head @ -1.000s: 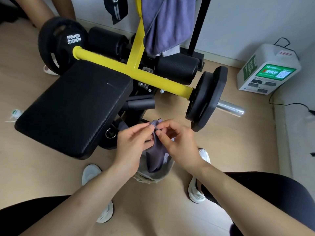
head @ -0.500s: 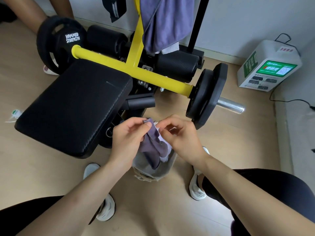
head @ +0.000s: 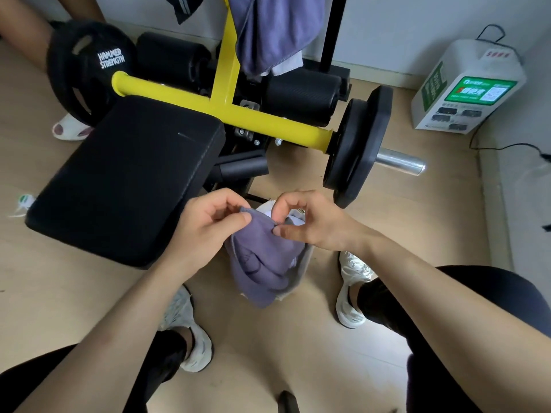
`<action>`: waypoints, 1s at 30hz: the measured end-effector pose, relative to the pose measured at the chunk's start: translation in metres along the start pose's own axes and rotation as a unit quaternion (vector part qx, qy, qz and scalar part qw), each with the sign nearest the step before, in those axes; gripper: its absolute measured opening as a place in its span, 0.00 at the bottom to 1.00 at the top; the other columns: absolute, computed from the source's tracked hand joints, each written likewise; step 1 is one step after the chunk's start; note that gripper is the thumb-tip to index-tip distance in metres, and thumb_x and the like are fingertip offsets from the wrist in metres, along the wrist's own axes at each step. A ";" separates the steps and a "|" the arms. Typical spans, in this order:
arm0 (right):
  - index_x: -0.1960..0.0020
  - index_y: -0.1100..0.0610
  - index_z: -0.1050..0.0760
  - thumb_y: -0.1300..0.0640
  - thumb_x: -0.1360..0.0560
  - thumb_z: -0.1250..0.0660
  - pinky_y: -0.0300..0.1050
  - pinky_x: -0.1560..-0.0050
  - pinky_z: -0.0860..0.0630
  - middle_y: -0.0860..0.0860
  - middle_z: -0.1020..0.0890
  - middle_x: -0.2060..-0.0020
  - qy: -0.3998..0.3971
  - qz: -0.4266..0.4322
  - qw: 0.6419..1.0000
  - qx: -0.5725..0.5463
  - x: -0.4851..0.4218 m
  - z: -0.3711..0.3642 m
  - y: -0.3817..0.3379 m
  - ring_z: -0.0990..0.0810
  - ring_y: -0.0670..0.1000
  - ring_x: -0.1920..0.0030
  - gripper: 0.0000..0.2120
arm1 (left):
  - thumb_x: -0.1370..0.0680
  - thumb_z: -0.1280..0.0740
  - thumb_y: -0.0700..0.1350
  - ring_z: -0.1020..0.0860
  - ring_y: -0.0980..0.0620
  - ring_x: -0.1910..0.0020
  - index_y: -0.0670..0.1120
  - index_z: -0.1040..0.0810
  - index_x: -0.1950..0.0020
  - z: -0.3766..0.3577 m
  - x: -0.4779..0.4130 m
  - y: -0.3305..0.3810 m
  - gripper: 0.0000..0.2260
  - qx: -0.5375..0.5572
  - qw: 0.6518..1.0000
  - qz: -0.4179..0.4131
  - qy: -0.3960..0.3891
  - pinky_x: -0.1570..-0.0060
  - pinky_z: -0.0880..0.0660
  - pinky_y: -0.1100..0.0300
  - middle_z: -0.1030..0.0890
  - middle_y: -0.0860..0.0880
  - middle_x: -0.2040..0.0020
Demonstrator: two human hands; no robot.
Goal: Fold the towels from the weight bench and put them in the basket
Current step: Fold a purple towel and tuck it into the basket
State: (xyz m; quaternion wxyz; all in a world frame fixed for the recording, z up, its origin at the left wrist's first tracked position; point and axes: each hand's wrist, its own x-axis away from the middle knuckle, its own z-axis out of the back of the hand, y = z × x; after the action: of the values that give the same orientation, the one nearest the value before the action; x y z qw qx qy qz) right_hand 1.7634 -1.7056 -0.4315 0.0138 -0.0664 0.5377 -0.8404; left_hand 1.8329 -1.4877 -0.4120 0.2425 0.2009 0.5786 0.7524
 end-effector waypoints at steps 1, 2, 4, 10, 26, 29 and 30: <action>0.58 0.55 0.20 0.64 0.28 0.25 0.38 0.51 0.25 0.47 0.17 0.61 -0.008 -0.004 1.000 0.009 0.000 0.000 0.001 0.21 0.44 0.55 0.06 | 0.26 0.32 0.39 0.25 0.56 0.64 0.48 0.19 0.59 0.000 0.000 0.000 0.05 0.007 1.000 -0.001 0.014 0.61 0.29 0.63 0.20 0.49 0.66; 0.58 0.54 0.20 0.64 0.28 0.26 0.36 0.52 0.26 0.45 0.17 0.62 -0.017 -0.008 1.000 0.017 0.001 0.000 0.001 0.21 0.42 0.56 0.07 | 0.26 0.33 0.39 0.24 0.58 0.63 0.49 0.19 0.59 0.001 0.001 0.000 0.06 0.015 0.999 -0.004 0.028 0.61 0.28 0.65 0.20 0.52 0.66; 0.59 0.56 0.20 0.66 0.28 0.26 0.30 0.54 0.28 0.39 0.18 0.63 -0.034 -0.018 0.999 0.022 0.002 -0.004 0.003 0.22 0.38 0.58 0.06 | 0.25 0.33 0.39 0.24 0.61 0.62 0.49 0.19 0.59 0.005 0.000 0.000 0.06 0.022 0.998 -0.013 0.054 0.59 0.27 0.67 0.20 0.57 0.65; 0.58 0.54 0.19 0.64 0.30 0.26 0.34 0.59 0.28 0.45 0.18 0.64 -0.050 -0.070 0.992 0.087 0.003 0.001 0.023 0.24 0.40 0.63 0.06 | 0.24 0.33 0.43 0.24 0.51 0.54 0.53 0.19 0.59 0.017 -0.005 -0.008 0.07 0.088 0.986 0.011 0.139 0.51 0.28 0.51 0.20 0.55 0.60; 0.56 0.57 0.17 0.62 0.26 0.27 0.43 0.59 0.25 0.51 0.18 0.65 0.172 -0.157 0.961 0.151 0.014 0.057 0.049 0.22 0.50 0.63 0.02 | 0.18 0.33 0.42 0.20 0.53 0.48 0.53 0.19 0.51 0.032 -0.012 -0.025 0.06 0.129 0.952 0.045 0.275 0.44 0.24 0.53 0.17 0.51 0.52; 0.55 0.55 0.18 0.60 0.24 0.28 0.30 0.66 0.30 0.50 0.22 0.61 0.330 -0.113 0.929 0.121 0.012 0.062 0.035 0.25 0.40 0.65 0.02 | 0.18 0.33 0.42 0.18 0.50 0.44 0.53 0.18 0.49 0.028 -0.013 -0.025 0.06 0.124 0.954 0.032 0.272 0.38 0.22 0.52 0.16 0.49 0.49; 0.55 0.55 0.19 0.59 0.24 0.28 0.27 0.66 0.31 0.50 0.23 0.58 0.384 -0.091 0.914 0.097 0.011 0.062 0.030 0.25 0.37 0.64 0.01 | 0.17 0.33 0.42 0.18 0.50 0.44 0.53 0.19 0.49 0.026 -0.012 -0.024 0.07 0.128 0.953 0.029 0.275 0.38 0.21 0.53 0.16 0.50 0.49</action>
State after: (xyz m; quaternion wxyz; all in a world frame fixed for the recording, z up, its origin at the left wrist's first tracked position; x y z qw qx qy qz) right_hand 1.7585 -1.7747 -0.4318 -0.2641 0.2146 0.4087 -0.8468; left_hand 1.8613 -1.4698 -0.4289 0.0243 0.0323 0.7079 0.7051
